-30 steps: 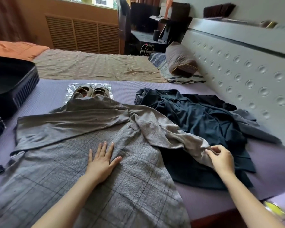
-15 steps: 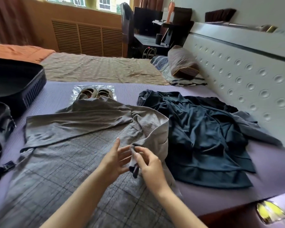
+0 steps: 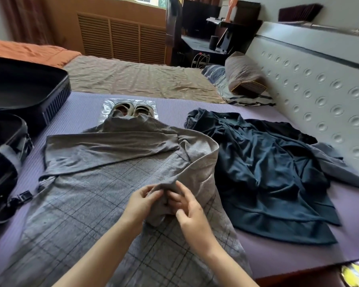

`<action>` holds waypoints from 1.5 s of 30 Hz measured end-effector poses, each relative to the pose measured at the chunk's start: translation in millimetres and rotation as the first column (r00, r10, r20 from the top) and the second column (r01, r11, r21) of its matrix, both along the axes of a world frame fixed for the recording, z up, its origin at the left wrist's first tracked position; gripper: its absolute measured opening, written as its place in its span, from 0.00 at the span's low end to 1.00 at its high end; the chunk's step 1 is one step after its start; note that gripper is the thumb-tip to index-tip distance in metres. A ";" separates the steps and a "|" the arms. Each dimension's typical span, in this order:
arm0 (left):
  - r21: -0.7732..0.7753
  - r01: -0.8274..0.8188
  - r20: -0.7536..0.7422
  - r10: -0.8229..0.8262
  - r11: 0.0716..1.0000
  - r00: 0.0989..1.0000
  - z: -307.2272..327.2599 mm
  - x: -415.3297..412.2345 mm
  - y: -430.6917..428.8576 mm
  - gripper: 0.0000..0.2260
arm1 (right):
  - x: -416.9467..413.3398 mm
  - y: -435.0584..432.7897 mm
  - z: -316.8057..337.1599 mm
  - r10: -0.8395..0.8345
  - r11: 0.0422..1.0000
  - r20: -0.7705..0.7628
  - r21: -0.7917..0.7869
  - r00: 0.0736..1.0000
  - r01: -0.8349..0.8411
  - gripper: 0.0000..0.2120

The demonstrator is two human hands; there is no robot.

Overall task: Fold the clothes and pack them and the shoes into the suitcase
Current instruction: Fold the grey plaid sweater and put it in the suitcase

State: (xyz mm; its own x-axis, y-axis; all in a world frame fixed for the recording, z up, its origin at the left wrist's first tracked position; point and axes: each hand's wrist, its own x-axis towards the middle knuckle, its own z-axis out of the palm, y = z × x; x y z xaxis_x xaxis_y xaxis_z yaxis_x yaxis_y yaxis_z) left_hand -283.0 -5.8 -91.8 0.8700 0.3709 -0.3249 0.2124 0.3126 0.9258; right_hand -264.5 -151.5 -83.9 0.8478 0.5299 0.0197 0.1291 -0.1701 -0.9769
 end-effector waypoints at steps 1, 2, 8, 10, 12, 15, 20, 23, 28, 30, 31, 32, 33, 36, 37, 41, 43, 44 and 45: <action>0.040 -0.025 0.008 0.024 0.999 1.000 -2.5 -0.1 5.3 0.06 | 5.1 -1.5 5.1 -0.038 0.999 0.054 -0.014 0.998 0.039 0.30; 0.073 -0.037 0.015 0.036 0.997 0.999 -3.2 -0.2 11.3 0.05 | 13.7 -3.0 10.9 -0.080 0.996 0.125 -0.040 0.989 0.085 0.27; 0.220 -0.057 0.126 0.030 0.974 0.992 7.2 5.1 56.2 0.05 | 112.7 10.6 22.4 0.149 0.842 0.427 -0.527 0.892 0.112 0.28; 0.269 -0.059 0.150 0.018 0.961 0.989 9.1 8.6 73.4 0.05 | 138.9 26.7 21.0 0.191 0.775 0.401 -0.622 0.896 0.113 0.28; 0.370 -0.070 0.163 0.009 0.926 0.987 9.1 10.8 93.5 0.07 | 161.1 41.9 19.5 0.208 0.725 0.445 -0.668 0.871 0.169 0.26; 0.505 -0.115 0.164 0.035 0.855 0.986 6.4 11.5 124.6 0.08 | 184.0 58.5 21.4 0.194 0.731 0.494 -0.649 0.847 0.211 0.15; 0.577 -0.233 0.188 0.151 0.783 0.971 2.2 16.4 169.4 0.08 | 212.5 90.4 23.2 0.057 0.818 0.590 -0.490 0.805 0.301 0.07; 0.628 -0.323 0.217 0.239 0.708 0.947 5.7 31.0 197.7 0.04 | 223.2 121.4 32.1 0.007 0.842 0.613 -0.429 0.790 0.326 0.11; 0.702 -0.385 0.183 0.371 0.599 0.911 6.1 57.7 249.6 0.07 | 244.2 186.0 34.5 0.044 0.819 0.668 -0.449 0.742 0.356 0.14; 0.723 -0.387 0.155 0.412 0.572 0.898 -0.7 62.7 270.1 0.07 | 252.6 204.8 24.3 0.102 0.776 0.687 -0.508 0.720 0.374 0.14; 0.743 -0.378 0.136 0.428 0.553 0.893 -4.8 64.4 278.7 0.08 | 254.7 211.6 16.7 0.139 0.745 0.690 -0.545 0.710 0.384 0.13; 0.771 -0.357 0.109 0.444 0.526 0.889 -8.3 65.3 284.0 0.10 | 256.0 216.6 8.5 0.171 0.716 0.695 -0.574 0.699 0.396 0.13; 0.810 -0.326 0.079 0.461 0.487 0.884 -11.1 65.5 285.9 0.10 | 256.0 219.9 0.6 0.186 0.700 0.706 -0.583 0.684 0.412 0.12; 0.881 -0.263 0.024 0.519 0.393 0.854 -23.9 64.7 287.1 0.11 | 248.9 219.7 -14.8 0.200 0.701 0.740 -0.566 0.642 0.433 0.15; 0.891 -0.251 0.013 0.532 0.377 0.847 -28.3 62.9 285.7 0.12 | 245.5 216.2 -18.2 0.198 0.712 0.754 -0.550 0.627 0.437 0.15; 0.902 -0.267 0.054 0.523 0.341 0.851 -40.9 60.1 284.0 0.14 | 220.3 182.2 -24.5 0.111 0.787 0.762 -0.459 0.638 0.412 0.18; 0.881 -0.300 0.079 0.511 0.366 0.856 -36.9 60.3 281.0 0.17 | 204.4 155.3 -26.3 0.217 0.789 0.708 -0.533 0.672 0.306 0.22; 0.870 -0.308 0.086 0.496 0.385 0.864 -35.3 60.2 279.7 0.19 | 196.3 139.4 -26.7 0.292 0.769 0.668 -0.589 0.685 0.247 0.24; 0.864 -0.303 0.084 0.479 0.402 0.874 -35.2 60.0 279.4 0.19 | 190.0 122.6 -27.8 0.369 0.731 0.633 -0.650 0.681 0.207 0.26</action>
